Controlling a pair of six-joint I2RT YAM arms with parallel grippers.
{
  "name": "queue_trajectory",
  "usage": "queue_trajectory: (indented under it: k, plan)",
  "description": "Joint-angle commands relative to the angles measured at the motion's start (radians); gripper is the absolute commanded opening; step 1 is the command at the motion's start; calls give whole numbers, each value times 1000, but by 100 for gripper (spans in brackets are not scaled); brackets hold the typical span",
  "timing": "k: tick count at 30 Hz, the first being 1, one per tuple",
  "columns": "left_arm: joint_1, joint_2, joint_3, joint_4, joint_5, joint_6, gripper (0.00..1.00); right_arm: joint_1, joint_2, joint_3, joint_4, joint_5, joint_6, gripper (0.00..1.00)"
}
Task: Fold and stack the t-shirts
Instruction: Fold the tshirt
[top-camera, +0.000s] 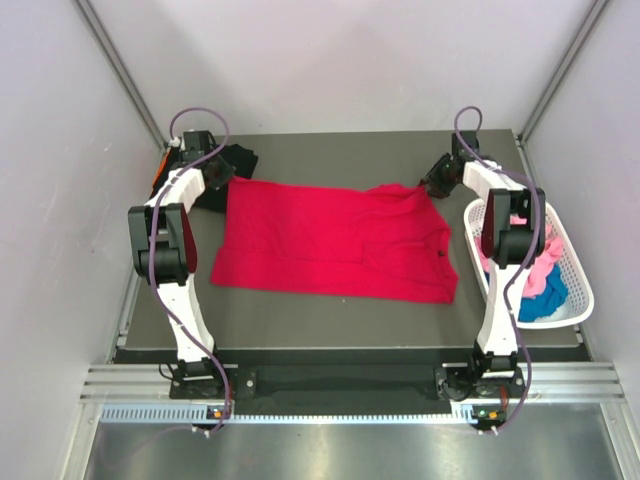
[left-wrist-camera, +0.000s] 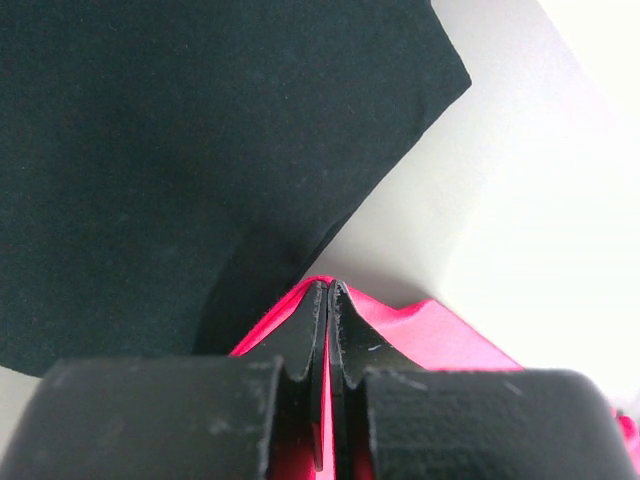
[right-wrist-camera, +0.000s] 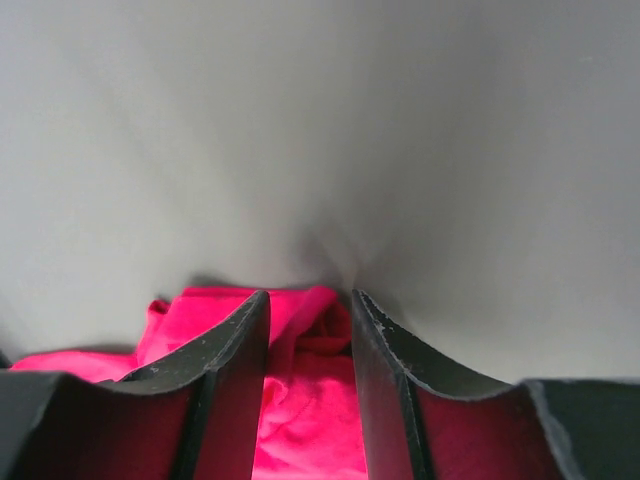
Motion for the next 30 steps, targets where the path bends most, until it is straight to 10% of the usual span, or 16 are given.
queue_trajectory:
  k: [1, 5, 9, 30]
  plan:
    - [6, 5, 22, 66, -15, -5, 0, -7, 29, 38, 0, 2, 30, 39]
    - [4, 7, 22, 69, -12, -10, 0, -9, 60, 53, 18, -22, 47, 31]
    - [4, 8, 27, 67, -13, -7, 0, -9, 90, 86, 56, -42, 18, 0]
    - [19, 4, 56, 43, 2, 12, 0, -61, -120, -198, 812, -325, -329, 0]
